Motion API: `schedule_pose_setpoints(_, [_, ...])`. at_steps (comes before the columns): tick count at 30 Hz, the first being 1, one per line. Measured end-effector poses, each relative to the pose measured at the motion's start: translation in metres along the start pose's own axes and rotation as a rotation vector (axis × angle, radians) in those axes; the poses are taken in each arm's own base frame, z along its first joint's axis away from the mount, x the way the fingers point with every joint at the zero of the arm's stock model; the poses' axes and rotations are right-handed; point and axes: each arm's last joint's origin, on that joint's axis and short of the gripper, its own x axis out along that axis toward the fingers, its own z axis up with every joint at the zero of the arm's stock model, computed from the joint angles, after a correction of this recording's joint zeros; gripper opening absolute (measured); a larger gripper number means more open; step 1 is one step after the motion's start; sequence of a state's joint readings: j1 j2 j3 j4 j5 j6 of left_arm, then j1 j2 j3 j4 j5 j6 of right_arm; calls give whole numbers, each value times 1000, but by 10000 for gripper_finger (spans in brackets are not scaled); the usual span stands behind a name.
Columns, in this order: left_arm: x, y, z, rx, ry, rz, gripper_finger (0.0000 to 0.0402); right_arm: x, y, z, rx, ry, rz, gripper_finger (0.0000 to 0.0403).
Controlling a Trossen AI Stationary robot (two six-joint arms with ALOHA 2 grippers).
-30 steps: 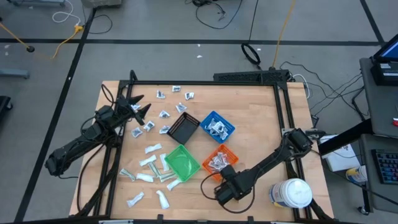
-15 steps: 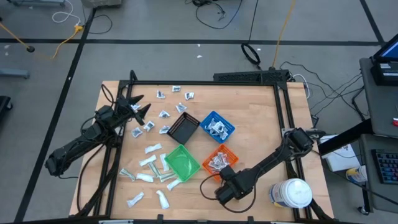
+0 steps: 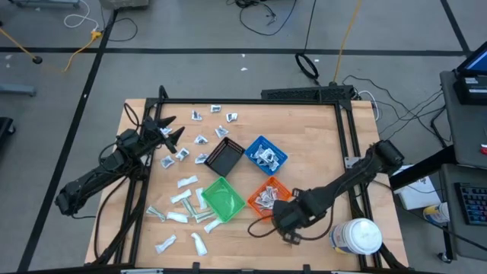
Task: Pick & Place First Aid Supplies
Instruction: Put the orange ointment pack into the orange bin
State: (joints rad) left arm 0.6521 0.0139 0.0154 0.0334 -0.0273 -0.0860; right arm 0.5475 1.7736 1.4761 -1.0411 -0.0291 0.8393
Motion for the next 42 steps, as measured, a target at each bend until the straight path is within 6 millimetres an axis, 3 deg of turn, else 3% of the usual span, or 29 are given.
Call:
schedule_pose_setpoints(6, [0,0,0,0,1,0,324,-17,-13,3,-263,-24,13,3])
schedule_pose_setpoints(24, [0,0,0,0,0,0,324,-5,-88,70,-215,-9,-19,1])
schedule_pose_setpoints(35, [0,0,0,0,0,0,324,38,-79,91,-219,-31,-9,1])
schedule_pose_setpoints(42, [0,0,0,0,0,0,324,45,-78,91,-218,-9,-10,30])
